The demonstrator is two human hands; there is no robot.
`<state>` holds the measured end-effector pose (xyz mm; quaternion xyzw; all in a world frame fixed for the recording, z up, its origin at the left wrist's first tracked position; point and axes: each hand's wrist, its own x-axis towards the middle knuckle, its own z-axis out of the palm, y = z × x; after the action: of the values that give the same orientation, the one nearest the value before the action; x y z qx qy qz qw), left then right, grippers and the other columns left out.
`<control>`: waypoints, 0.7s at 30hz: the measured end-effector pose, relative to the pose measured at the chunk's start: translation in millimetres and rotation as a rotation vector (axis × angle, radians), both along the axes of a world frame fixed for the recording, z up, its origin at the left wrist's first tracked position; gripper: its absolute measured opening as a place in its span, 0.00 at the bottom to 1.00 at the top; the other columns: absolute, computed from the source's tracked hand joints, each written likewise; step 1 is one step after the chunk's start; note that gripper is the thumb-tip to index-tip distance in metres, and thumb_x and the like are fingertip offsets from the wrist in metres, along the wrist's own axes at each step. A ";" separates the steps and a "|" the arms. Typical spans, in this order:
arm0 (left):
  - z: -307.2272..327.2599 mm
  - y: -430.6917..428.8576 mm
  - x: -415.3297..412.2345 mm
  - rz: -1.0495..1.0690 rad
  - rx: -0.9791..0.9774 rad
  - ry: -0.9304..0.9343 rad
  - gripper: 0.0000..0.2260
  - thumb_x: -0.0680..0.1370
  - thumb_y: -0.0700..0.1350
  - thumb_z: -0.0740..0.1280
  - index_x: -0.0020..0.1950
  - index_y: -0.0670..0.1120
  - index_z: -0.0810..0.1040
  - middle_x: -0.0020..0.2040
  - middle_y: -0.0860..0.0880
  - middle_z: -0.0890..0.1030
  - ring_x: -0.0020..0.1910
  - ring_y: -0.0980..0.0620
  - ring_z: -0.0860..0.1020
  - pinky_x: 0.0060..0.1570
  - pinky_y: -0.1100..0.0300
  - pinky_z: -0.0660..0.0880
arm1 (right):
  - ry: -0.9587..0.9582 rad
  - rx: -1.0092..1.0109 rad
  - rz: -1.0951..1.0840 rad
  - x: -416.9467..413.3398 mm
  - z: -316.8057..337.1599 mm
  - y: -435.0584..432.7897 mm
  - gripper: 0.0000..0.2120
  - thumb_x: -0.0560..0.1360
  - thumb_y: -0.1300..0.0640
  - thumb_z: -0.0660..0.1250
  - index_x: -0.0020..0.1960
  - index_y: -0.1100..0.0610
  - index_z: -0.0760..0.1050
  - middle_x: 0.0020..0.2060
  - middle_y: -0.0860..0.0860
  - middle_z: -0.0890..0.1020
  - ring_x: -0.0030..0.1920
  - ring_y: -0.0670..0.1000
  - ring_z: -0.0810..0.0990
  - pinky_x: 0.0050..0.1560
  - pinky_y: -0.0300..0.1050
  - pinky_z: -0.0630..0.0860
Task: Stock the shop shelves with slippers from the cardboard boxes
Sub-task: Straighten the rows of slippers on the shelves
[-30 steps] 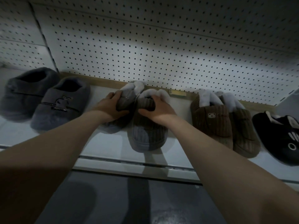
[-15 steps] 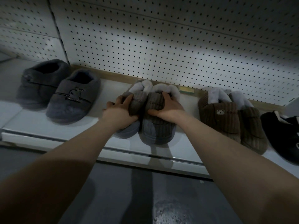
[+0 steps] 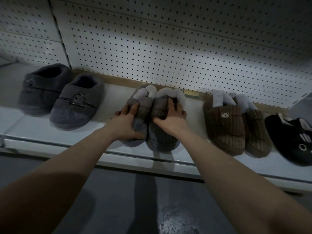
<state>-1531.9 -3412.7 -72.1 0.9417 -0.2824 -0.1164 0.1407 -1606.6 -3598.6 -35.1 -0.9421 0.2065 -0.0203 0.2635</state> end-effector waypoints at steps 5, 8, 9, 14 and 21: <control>-5.0 -0.4 -13.3 -0.020 0.000 -0.049 0.58 0.60 0.75 0.68 0.75 0.61 0.32 0.80 0.47 0.45 0.74 0.35 0.58 0.68 0.38 0.64 | -0.089 -0.182 -0.036 -39.9 -32.7 16.7 0.46 0.70 0.26 0.58 0.78 0.42 0.41 0.78 0.52 0.46 0.76 0.65 0.50 0.68 0.67 0.62; -10.7 -8.4 -26.6 0.059 -0.043 -0.113 0.57 0.60 0.75 0.68 0.75 0.62 0.33 0.80 0.47 0.46 0.74 0.36 0.57 0.67 0.36 0.64 | -0.083 -0.271 -0.068 -56.6 -52.0 28.9 0.43 0.72 0.28 0.56 0.79 0.42 0.40 0.79 0.53 0.46 0.75 0.66 0.51 0.66 0.68 0.65; -11.9 -12.7 -31.6 0.089 -0.071 -0.108 0.56 0.62 0.73 0.69 0.75 0.62 0.33 0.79 0.46 0.46 0.74 0.36 0.55 0.67 0.36 0.62 | -0.097 -0.286 -0.079 -57.2 -55.8 28.8 0.42 0.73 0.29 0.56 0.79 0.43 0.41 0.79 0.54 0.47 0.75 0.66 0.51 0.65 0.68 0.66; -14.2 -32.5 -37.9 0.188 -0.197 -0.080 0.52 0.65 0.64 0.71 0.76 0.62 0.37 0.79 0.45 0.47 0.75 0.33 0.50 0.68 0.34 0.60 | -0.110 -0.294 -0.102 -48.6 -59.2 22.4 0.39 0.76 0.33 0.56 0.79 0.44 0.43 0.79 0.55 0.49 0.75 0.66 0.51 0.66 0.68 0.65; -10.0 -49.3 -26.4 0.204 -0.215 -0.004 0.51 0.67 0.63 0.72 0.75 0.64 0.36 0.79 0.47 0.43 0.75 0.32 0.46 0.69 0.32 0.56 | -0.093 -0.229 -0.093 -33.0 -57.2 0.8 0.38 0.76 0.35 0.58 0.79 0.41 0.43 0.79 0.53 0.50 0.76 0.65 0.50 0.67 0.69 0.62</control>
<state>-1558.3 -3462.0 -82.1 0.9454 -0.1963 -0.0686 0.2511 -1639.6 -3597.8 -92.3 -0.9535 0.2338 -0.0996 0.1622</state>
